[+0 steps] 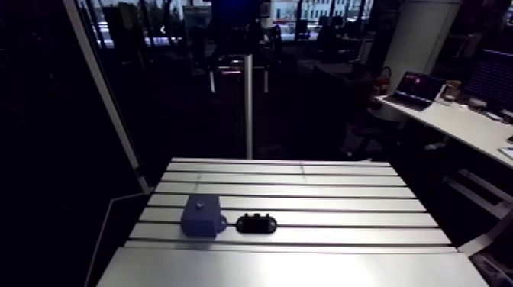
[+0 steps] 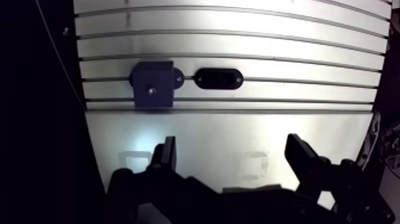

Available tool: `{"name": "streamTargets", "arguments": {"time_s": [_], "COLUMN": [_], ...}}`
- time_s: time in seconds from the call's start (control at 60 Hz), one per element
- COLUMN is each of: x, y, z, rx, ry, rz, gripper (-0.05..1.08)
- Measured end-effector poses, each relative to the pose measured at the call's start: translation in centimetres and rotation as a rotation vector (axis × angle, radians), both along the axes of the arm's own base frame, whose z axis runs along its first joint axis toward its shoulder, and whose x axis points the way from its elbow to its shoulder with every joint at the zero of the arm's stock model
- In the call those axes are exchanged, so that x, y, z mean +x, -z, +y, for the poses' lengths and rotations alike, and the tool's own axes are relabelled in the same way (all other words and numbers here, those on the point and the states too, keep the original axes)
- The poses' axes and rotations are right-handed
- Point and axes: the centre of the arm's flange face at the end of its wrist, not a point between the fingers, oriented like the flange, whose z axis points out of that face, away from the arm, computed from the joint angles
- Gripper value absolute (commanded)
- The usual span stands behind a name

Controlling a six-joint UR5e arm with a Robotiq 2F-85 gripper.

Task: Pick up the M10 bolt and insert it into the hole until fully seated.

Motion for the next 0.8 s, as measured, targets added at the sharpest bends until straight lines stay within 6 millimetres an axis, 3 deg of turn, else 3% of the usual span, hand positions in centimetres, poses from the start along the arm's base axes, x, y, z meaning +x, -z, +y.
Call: {"name": "streamTargets", "arguments": {"time_s": [0.8], "x": [1.0], "y": [-0.1], "z": [3.2], "rx": [0.002], "ry": [0.05], "rz": [0.001], "gripper": [0.01]}}
